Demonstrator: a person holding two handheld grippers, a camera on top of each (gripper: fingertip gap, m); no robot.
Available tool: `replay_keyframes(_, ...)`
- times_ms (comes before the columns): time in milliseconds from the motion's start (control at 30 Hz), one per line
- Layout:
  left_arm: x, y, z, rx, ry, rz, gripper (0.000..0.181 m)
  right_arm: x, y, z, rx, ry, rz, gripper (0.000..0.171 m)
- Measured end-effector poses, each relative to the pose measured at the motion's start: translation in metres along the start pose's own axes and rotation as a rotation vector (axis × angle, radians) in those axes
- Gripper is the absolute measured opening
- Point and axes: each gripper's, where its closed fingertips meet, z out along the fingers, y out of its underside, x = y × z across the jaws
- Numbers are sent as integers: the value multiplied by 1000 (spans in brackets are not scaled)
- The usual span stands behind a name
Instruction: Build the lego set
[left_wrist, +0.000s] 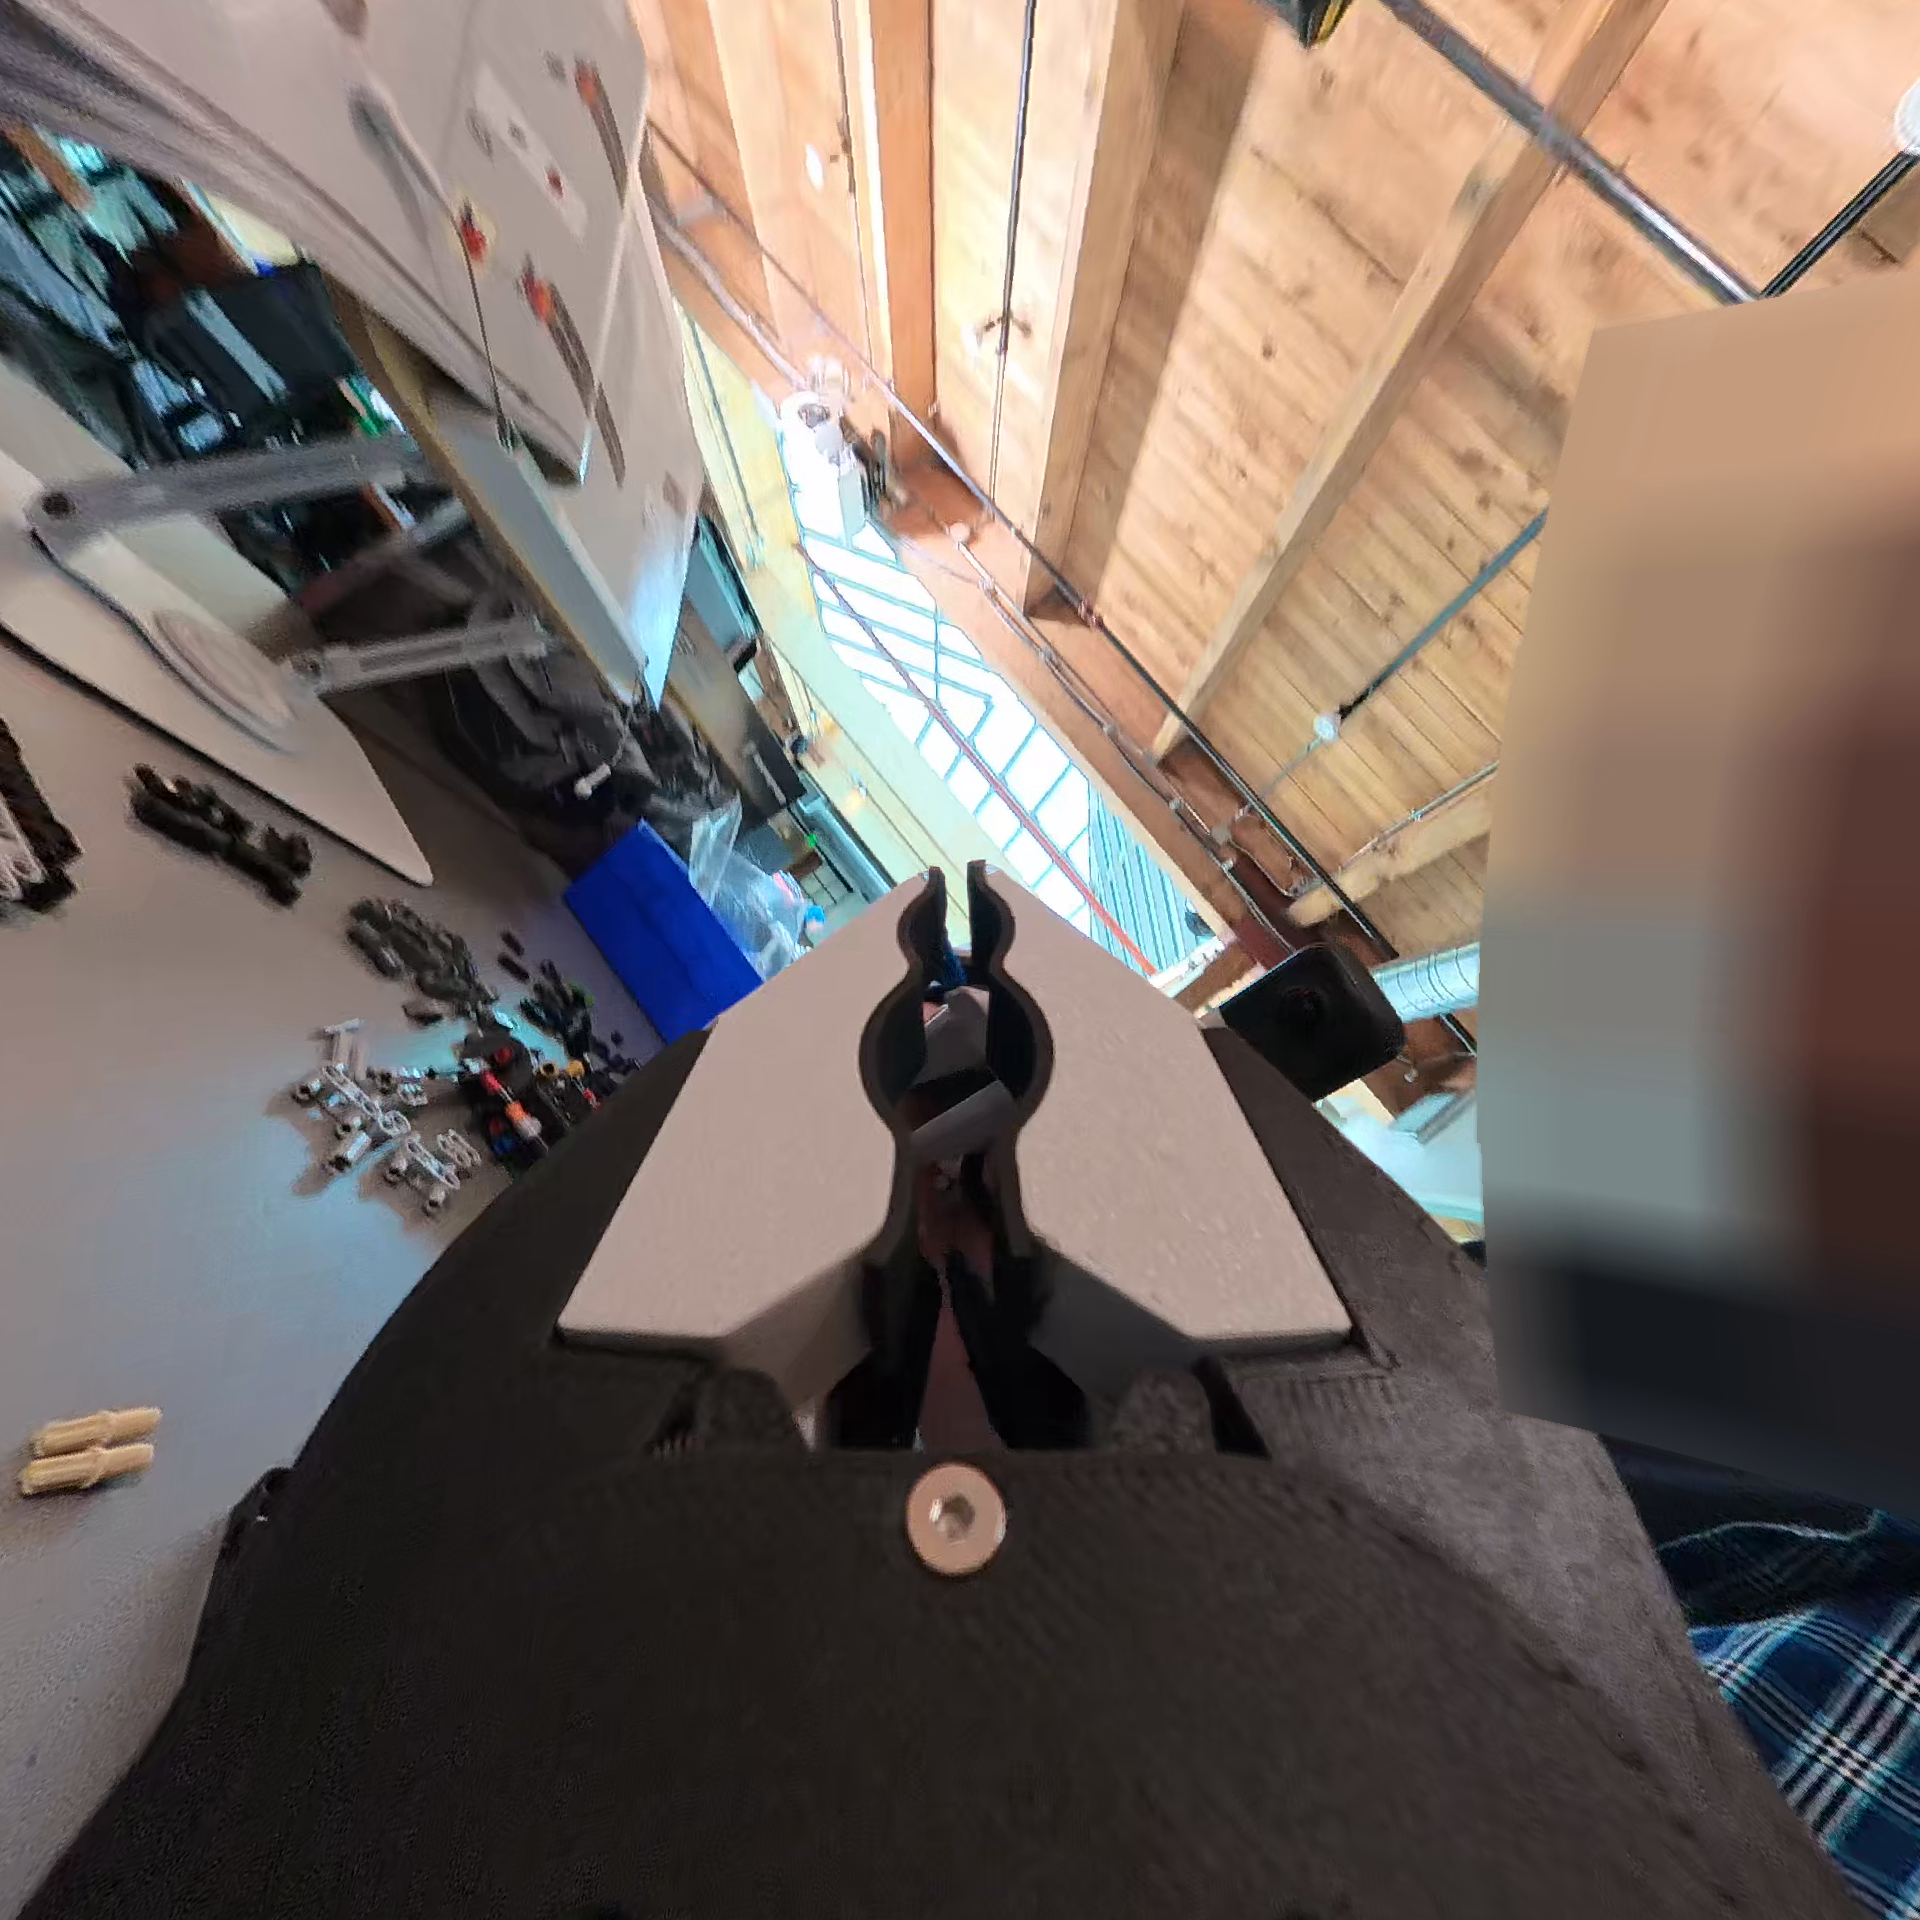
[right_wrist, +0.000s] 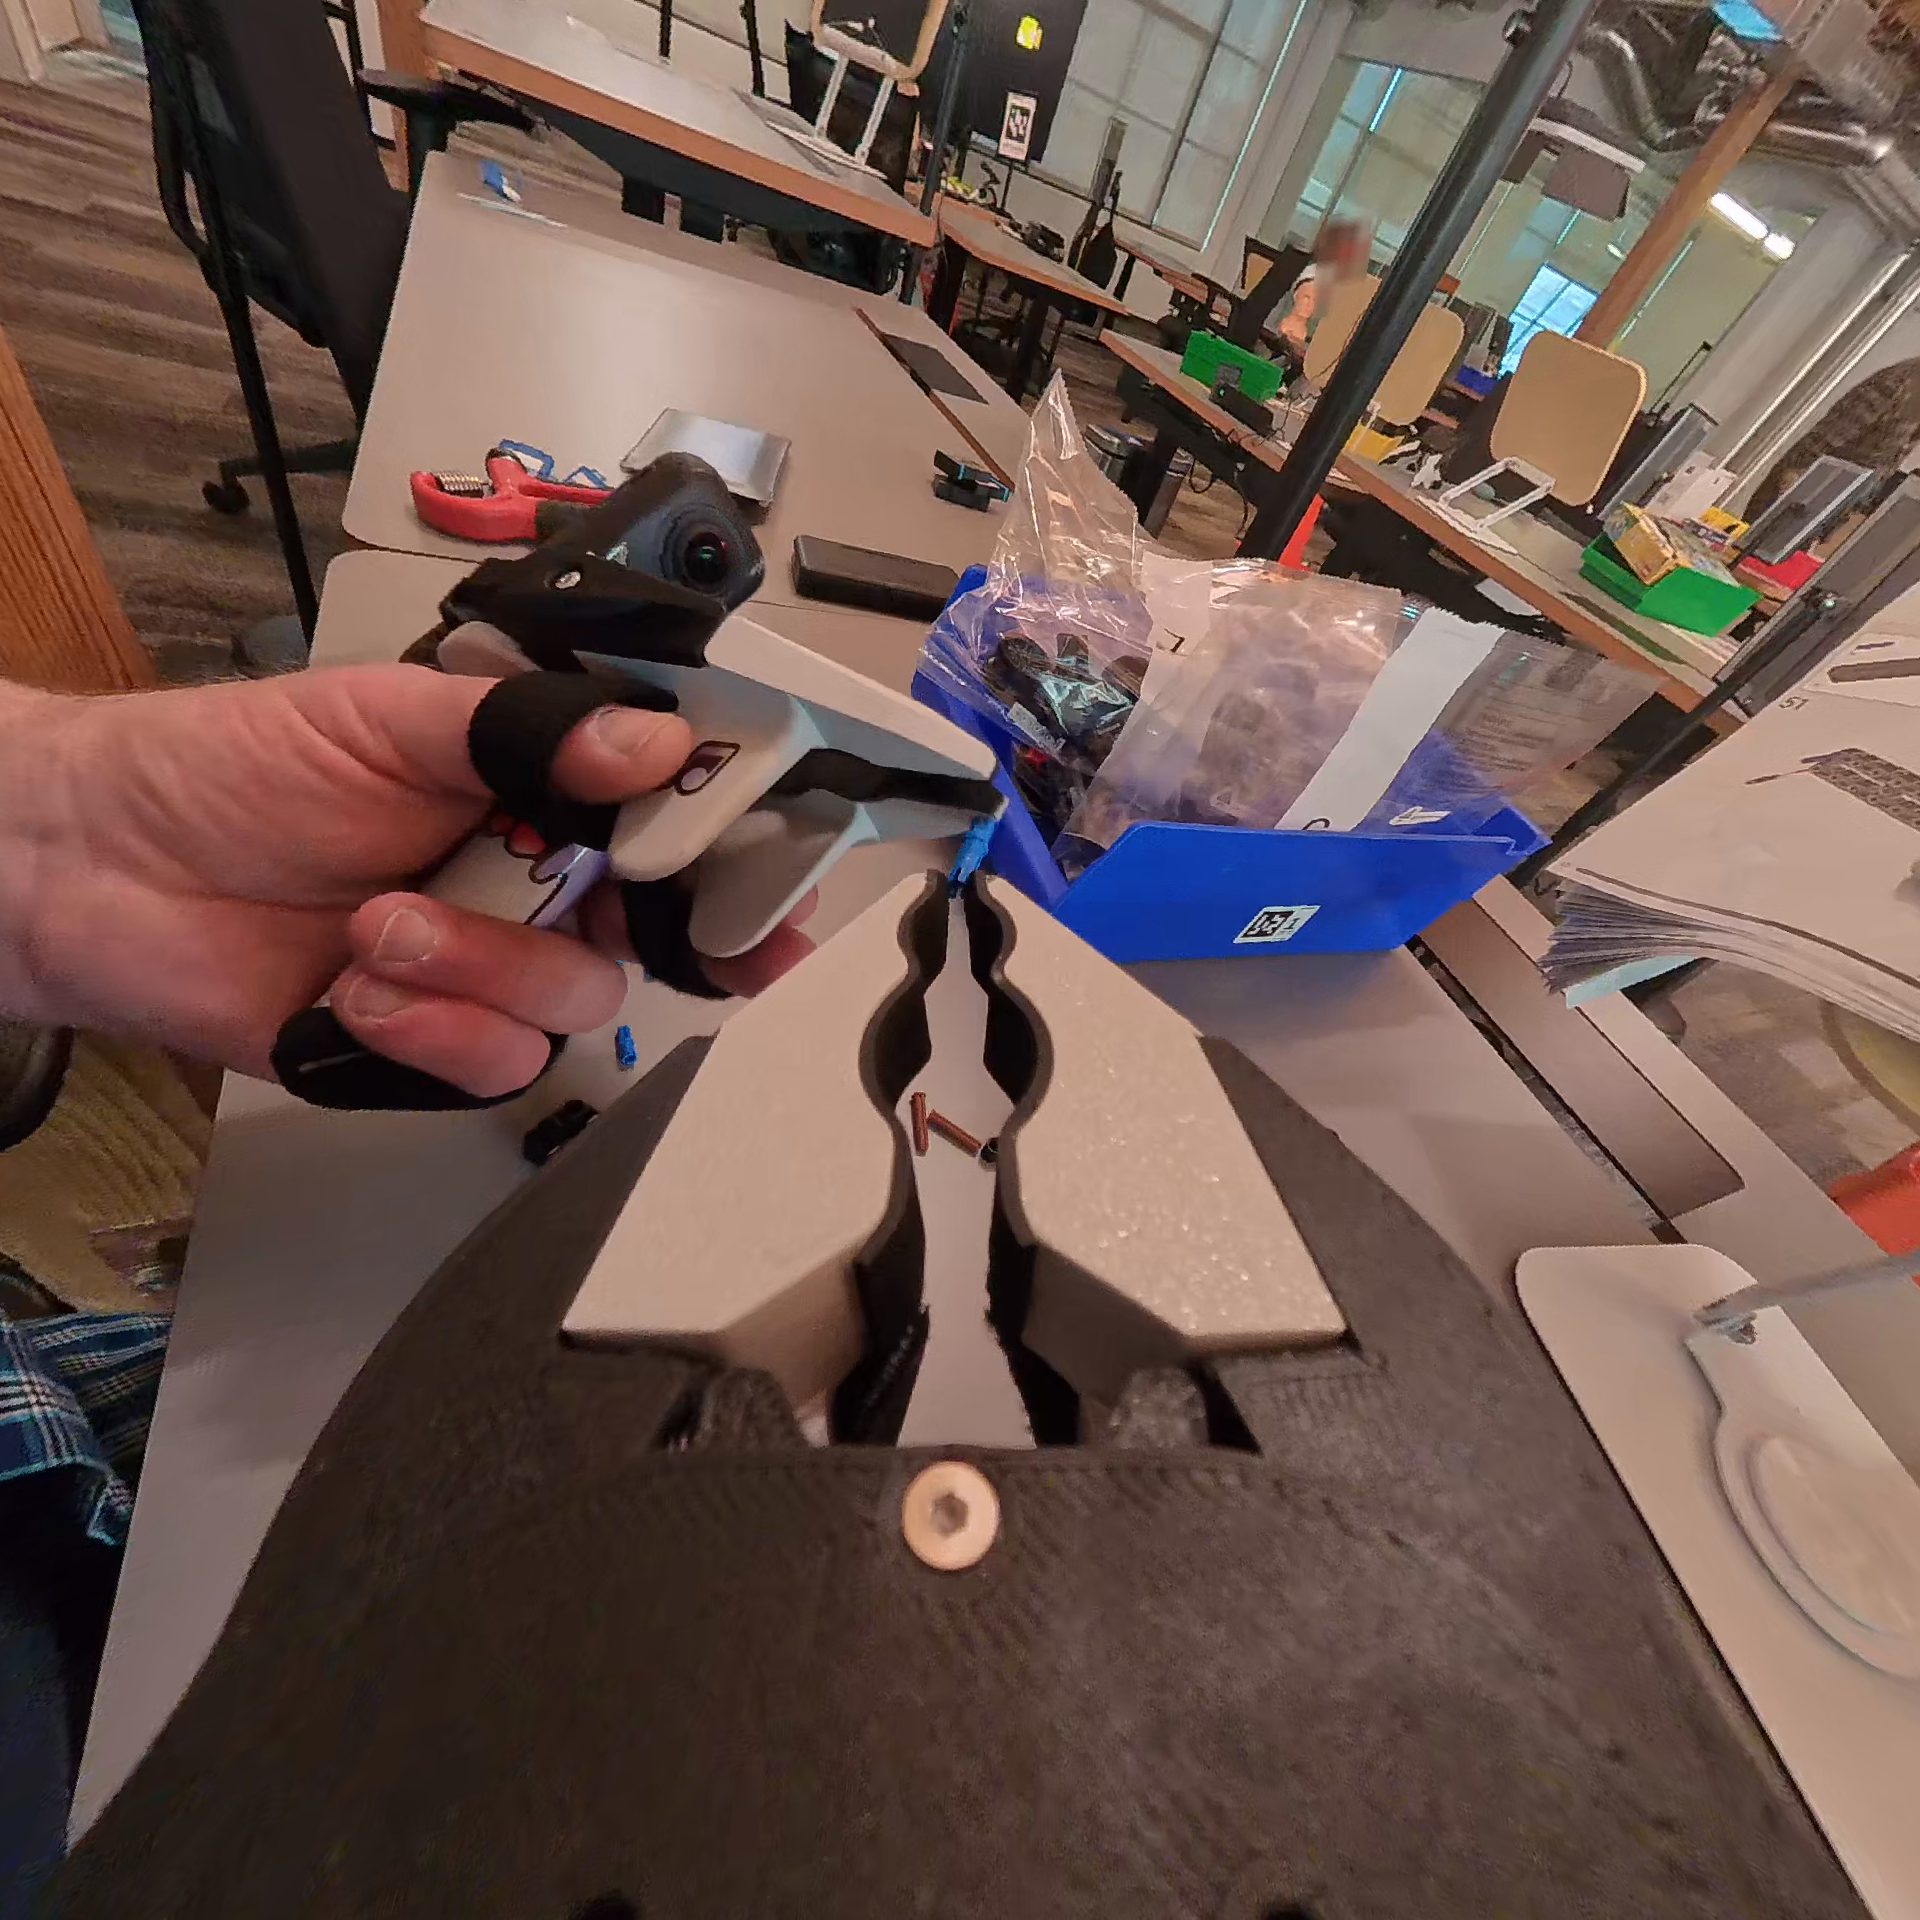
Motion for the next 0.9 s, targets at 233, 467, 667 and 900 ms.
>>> replay_keyframes(233, -4, 6, -3, -46, -9, -33, 10, -3, 2, -4, 0, -22, -2, 1)
replay_keyframes(467, -8, 13, -4, -79, -9, -76, 16, -7, 1, -6, 0, -49, -7, 1)
replay_keyframes(667, -2, 23, 1, -112, 29, -96, 5, -8, 4, -8, -4, -56, 4, 1)
replay_keyframes(900, 2, 16, 0, -55, 46, -132, 4, -3, -2, -9, 32, 24, -38, 6)
